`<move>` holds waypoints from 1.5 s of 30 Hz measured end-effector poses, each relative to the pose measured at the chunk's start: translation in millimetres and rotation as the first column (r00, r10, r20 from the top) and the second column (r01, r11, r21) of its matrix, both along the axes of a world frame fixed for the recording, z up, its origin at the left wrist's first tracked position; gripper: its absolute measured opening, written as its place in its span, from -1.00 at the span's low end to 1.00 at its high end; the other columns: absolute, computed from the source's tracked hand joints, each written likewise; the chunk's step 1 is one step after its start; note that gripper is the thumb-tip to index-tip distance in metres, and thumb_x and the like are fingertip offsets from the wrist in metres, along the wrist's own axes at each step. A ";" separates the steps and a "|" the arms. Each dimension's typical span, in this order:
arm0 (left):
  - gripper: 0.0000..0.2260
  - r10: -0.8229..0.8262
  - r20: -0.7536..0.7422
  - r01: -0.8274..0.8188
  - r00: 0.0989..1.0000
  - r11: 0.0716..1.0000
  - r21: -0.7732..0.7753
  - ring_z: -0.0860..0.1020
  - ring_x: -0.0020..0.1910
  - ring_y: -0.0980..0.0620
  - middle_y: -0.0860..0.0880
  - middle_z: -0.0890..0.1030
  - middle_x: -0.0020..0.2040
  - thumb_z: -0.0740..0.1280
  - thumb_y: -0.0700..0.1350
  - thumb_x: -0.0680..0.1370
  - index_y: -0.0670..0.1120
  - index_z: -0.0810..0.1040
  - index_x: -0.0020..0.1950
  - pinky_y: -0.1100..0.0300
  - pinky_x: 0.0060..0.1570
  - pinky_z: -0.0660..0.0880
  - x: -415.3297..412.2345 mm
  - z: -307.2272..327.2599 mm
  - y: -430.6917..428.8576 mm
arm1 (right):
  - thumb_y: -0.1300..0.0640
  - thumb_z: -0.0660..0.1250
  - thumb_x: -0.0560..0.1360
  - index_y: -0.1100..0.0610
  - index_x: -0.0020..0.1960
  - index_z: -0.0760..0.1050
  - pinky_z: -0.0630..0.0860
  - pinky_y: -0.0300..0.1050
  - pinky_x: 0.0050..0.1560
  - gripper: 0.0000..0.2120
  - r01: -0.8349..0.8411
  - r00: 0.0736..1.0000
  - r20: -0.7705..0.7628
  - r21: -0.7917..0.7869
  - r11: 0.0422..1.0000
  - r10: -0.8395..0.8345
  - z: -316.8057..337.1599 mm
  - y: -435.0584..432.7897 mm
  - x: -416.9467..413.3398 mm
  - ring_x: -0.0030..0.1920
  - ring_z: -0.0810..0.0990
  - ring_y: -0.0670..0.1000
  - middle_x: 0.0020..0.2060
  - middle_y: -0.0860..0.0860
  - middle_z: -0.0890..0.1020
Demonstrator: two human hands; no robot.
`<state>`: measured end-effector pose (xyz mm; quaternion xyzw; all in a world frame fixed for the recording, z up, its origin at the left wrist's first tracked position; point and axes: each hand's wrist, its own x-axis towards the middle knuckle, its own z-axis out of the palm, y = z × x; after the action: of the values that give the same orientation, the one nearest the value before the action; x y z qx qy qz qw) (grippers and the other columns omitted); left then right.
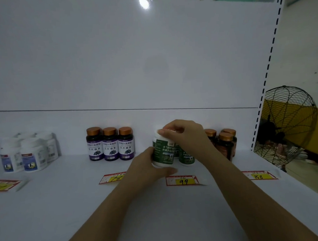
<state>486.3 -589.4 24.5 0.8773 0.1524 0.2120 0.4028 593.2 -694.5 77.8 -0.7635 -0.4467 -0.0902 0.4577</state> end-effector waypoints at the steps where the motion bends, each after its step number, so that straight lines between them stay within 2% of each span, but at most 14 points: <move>1: -0.54 -0.011 -0.002 0.011 1.000 1.000 -0.009 0.57 -0.01 0.19 0.12 0.59 0.03 0.54 0.04 0.31 0.08 0.43 0.12 0.32 -0.03 0.51 0.0 0.6 0.8 | -0.13 0.38 0.44 0.02 -0.03 0.62 0.40 -0.42 -0.20 -0.75 0.000 1.000 -0.015 0.004 1.000 0.001 -0.7 0.5 -0.6 -0.12 0.57 -0.19 -0.13 -0.13 0.65; 4: -0.58 -0.037 0.002 0.037 0.999 0.997 -0.065 0.56 -0.03 0.22 0.16 0.59 -0.03 0.54 0.00 0.31 0.09 0.45 0.08 0.35 -0.07 0.49 -1.8 2.4 4.7 | -0.13 0.29 0.51 0.05 0.01 0.62 0.49 -0.31 -0.08 -0.71 -0.058 0.993 -0.102 -0.005 0.998 0.057 -2.0 1.7 0.0 -0.09 0.60 -0.14 -0.12 -0.12 0.65; 6: -0.59 -0.040 0.003 0.040 0.999 0.993 -0.113 0.56 -0.03 0.23 0.18 0.59 -0.05 0.54 -0.01 0.31 0.09 0.46 0.07 0.39 -0.12 0.45 -3.4 3.5 7.7 | -0.07 0.22 0.57 0.08 0.10 0.61 0.56 -0.10 0.08 -0.70 -0.142 0.968 -0.206 0.011 0.990 0.141 -3.5 2.7 1.3 0.01 0.62 -0.04 -0.02 -0.06 0.66; 8: -0.58 -0.039 0.000 0.038 0.999 0.989 -0.145 0.57 -0.02 0.20 0.15 0.60 -0.03 0.55 -0.02 0.31 0.06 0.48 0.09 0.39 -0.12 0.44 -4.5 4.1 9.9 | 0.03 0.19 0.60 0.09 0.19 0.58 0.56 0.02 0.17 -0.72 -0.196 0.943 -0.268 0.028 0.980 0.196 -4.9 2.6 1.2 0.11 0.60 0.01 0.10 -0.02 0.64; 15: -0.57 -0.066 0.006 0.066 0.998 0.974 -0.215 0.57 -0.03 0.22 0.13 0.62 -0.03 0.56 -0.06 0.31 0.04 0.49 0.11 0.42 -0.13 0.42 -5.0 6.3 10.6 | 0.08 0.20 0.60 0.13 0.22 0.56 0.58 -0.07 0.13 -0.72 -0.235 0.926 -0.287 0.065 0.970 0.244 -4.2 0.9 -1.6 0.10 0.61 0.01 0.11 0.01 0.64; 24: -0.60 -0.094 0.020 0.096 0.995 0.959 -0.268 0.58 -0.06 0.25 0.16 0.63 -0.06 0.55 -0.08 0.31 0.07 0.50 0.06 0.42 -0.16 0.42 -7.4 8.8 8.2 | 0.06 0.21 0.60 0.12 0.22 0.56 0.58 -0.06 0.12 -0.72 -0.234 0.931 -0.274 0.064 0.970 0.243 -3.6 -0.5 -2.2 0.07 0.62 0.01 0.06 0.01 0.66; 28: -0.60 -0.130 0.025 0.132 0.991 0.944 -0.302 0.62 -0.03 0.19 0.13 0.67 -0.04 0.55 -0.07 0.31 0.07 0.54 0.09 0.29 0.01 0.50 -8.8 9.7 8.5 | -0.11 0.27 0.53 0.10 0.11 0.56 0.60 0.01 0.09 -0.68 -0.222 0.928 -0.295 0.056 0.973 0.228 -1.9 0.5 -2.1 -0.02 0.65 0.03 -0.04 0.01 0.67; 30: -0.64 -0.179 0.016 0.175 0.984 0.935 -0.308 0.63 -0.03 0.19 0.13 0.68 -0.05 0.53 -0.07 0.33 0.07 0.55 0.09 0.29 -0.01 0.51 -10.4 10.9 7.3 | -0.16 0.35 0.45 0.10 0.04 0.53 0.60 0.05 0.07 -0.65 -0.204 0.927 -0.312 0.050 0.978 0.209 -0.1 -0.1 -0.9 -0.05 0.66 0.07 -0.08 0.03 0.67; 32: -0.69 -0.233 0.017 0.225 0.972 0.913 -0.340 0.63 -0.03 0.20 0.12 0.69 -0.04 0.50 -0.12 0.37 0.06 0.55 0.07 0.34 -0.05 0.49 -12.3 12.6 6.0 | -0.20 0.39 0.39 0.10 0.01 0.52 0.60 0.07 0.07 -0.60 -0.185 0.922 -0.336 0.051 0.981 0.192 1.4 -1.3 0.4 -0.05 0.66 0.11 -0.09 0.06 0.68; 34: -0.69 -0.277 0.043 0.270 0.960 0.871 -0.411 0.64 0.02 0.13 0.05 0.69 -0.01 0.48 -0.18 0.37 0.01 0.56 0.07 0.28 0.02 0.51 -13.3 13.9 6.1 | -0.26 0.39 0.34 0.10 0.01 0.51 0.60 0.11 0.08 -0.54 -0.183 0.915 -0.356 0.055 0.982 0.190 2.2 -2.8 1.0 -0.04 0.66 0.14 -0.09 0.08 0.68; 38: -0.60 -0.346 0.108 0.347 0.932 0.761 -0.549 0.64 0.05 0.03 -0.04 0.69 0.00 0.46 -0.23 0.28 -0.09 0.54 0.10 0.28 -0.03 0.55 -15.8 16.0 5.4 | -0.39 0.37 0.19 0.07 0.01 0.52 0.59 0.15 0.09 -0.38 -0.203 0.907 -0.369 0.042 0.978 0.204 0.8 -4.1 1.9 -0.05 0.67 0.13 -0.11 0.06 0.68; 42: -0.57 -0.346 0.128 0.354 0.929 0.739 -0.573 0.64 0.06 0.01 -0.07 0.68 0.02 0.45 -0.24 0.27 -0.11 0.53 0.13 0.28 -0.02 0.56 -17.1 17.1 4.4 | -0.37 0.38 0.19 0.10 0.00 0.52 0.58 0.18 0.09 -0.39 -0.216 0.903 -0.365 0.072 0.974 0.227 0.4 -4.0 2.6 -0.03 0.66 0.18 -0.11 0.09 0.68; 45: -0.55 -0.344 0.152 0.361 0.926 0.699 -0.617 0.64 0.04 -0.02 -0.10 0.68 0.02 0.43 -0.28 0.30 -0.15 0.50 0.18 0.28 -0.05 0.57 -18.2 18.7 3.6 | -0.38 0.41 0.22 0.08 0.00 0.54 0.57 0.17 0.11 -0.40 -0.220 0.895 -0.379 0.088 0.972 0.236 0.7 -4.1 3.5 -0.02 0.65 0.14 -0.09 0.08 0.67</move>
<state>468.2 -585.8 43.2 0.6992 0.0392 0.0779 0.7096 596.6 -698.6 78.4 -0.6986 -0.4319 0.1069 0.5603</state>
